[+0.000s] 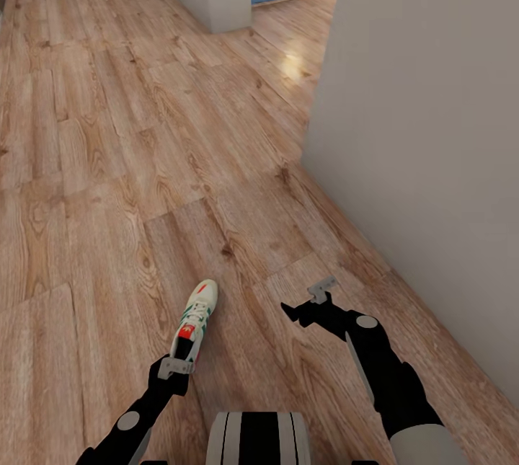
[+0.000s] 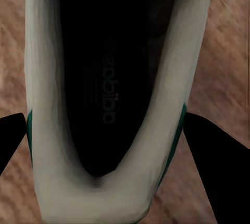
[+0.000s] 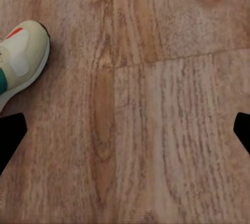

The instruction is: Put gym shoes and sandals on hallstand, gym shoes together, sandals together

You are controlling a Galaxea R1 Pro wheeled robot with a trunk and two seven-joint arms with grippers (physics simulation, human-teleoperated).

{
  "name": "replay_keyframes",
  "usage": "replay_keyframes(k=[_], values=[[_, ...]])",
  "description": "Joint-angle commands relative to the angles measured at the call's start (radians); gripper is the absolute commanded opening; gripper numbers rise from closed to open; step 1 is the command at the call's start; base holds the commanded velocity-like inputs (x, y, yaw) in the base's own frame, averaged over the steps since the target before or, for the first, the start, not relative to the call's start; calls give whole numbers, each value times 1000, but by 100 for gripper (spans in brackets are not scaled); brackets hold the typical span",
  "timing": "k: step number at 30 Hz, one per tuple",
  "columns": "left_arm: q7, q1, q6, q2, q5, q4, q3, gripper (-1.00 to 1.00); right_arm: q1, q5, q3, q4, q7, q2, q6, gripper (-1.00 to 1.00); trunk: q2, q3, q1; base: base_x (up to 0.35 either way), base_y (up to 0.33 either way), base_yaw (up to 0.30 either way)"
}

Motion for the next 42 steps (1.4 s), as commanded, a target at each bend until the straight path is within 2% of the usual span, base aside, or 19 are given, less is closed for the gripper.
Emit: replay_keyframes(k=[1,5,13,28,32,33,42], values=[[-6,0,-4,-1,-11,0,5,-100,0,9,1,-1,6,3,3,100,0,-1,0,0,0,0],[-7,1,-3,1,-11,-14,5,-100,0,9,1,-1,6,5,3,100,0,-1,0,0,0,0],[-8,4,-1,1,-11,-58,8,-100,0,9,2,0,6,6,3,100,2,30,-4,0,0,0],[-6,4,0,2,-10,-62,18,-100,1,8,5,1,6,6,-3,100,5,88,-10,0,0,0],[-4,3,1,3,-6,-63,20,-100,1,7,18,-6,6,7,-3,100,6,104,-12,0,0,0],[-4,4,4,3,-3,-74,20,-100,2,7,48,-13,6,7,-3,100,6,108,-13,0,0,0],[-4,6,16,5,-7,-92,22,-100,2,15,45,-29,0,0,-4,100,8,148,-17,0,0,-65]])
